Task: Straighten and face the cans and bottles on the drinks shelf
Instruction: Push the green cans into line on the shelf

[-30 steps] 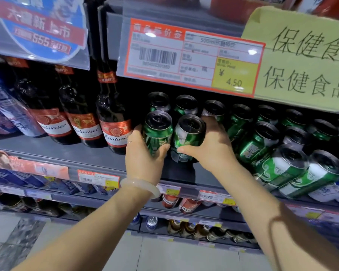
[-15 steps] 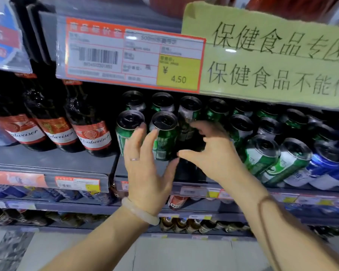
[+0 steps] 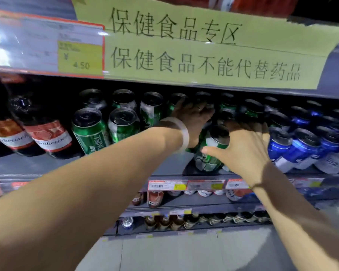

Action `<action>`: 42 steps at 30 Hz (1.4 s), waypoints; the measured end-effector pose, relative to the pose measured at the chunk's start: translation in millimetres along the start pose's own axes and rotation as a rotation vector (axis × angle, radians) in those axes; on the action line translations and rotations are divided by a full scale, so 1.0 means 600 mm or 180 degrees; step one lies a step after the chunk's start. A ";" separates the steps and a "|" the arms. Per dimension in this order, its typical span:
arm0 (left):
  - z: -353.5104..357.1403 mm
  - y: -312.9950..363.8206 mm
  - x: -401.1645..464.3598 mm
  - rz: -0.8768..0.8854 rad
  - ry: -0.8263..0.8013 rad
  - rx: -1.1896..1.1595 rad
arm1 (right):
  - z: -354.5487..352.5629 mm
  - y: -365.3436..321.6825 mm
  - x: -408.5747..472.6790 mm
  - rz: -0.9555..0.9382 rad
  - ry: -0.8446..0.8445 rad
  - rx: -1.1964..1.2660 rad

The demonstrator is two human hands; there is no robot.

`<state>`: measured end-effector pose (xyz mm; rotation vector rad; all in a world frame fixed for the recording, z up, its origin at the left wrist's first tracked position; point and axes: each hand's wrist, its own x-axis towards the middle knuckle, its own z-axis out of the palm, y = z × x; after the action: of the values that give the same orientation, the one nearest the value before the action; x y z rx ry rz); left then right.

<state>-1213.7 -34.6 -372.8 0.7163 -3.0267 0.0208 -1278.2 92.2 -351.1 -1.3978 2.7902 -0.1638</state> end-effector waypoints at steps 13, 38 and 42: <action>-0.026 -0.047 -0.096 -0.0649 0.0232 0.0161 | 0.001 -0.030 0.023 -0.0809 -0.0382 0.0568; -0.016 -0.041 -0.113 -0.1002 0.0732 -0.0460 | 0.008 0.014 0.013 -0.0545 0.0266 0.1102; -0.022 -0.010 -0.092 -0.0588 0.0383 -0.0441 | -0.016 0.085 0.012 0.0140 0.0313 0.0705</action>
<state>-1161.4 -15.1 -361.7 0.9407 -2.8036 -0.1431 -1323.6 117.8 -346.4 -1.3099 2.7712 -0.5365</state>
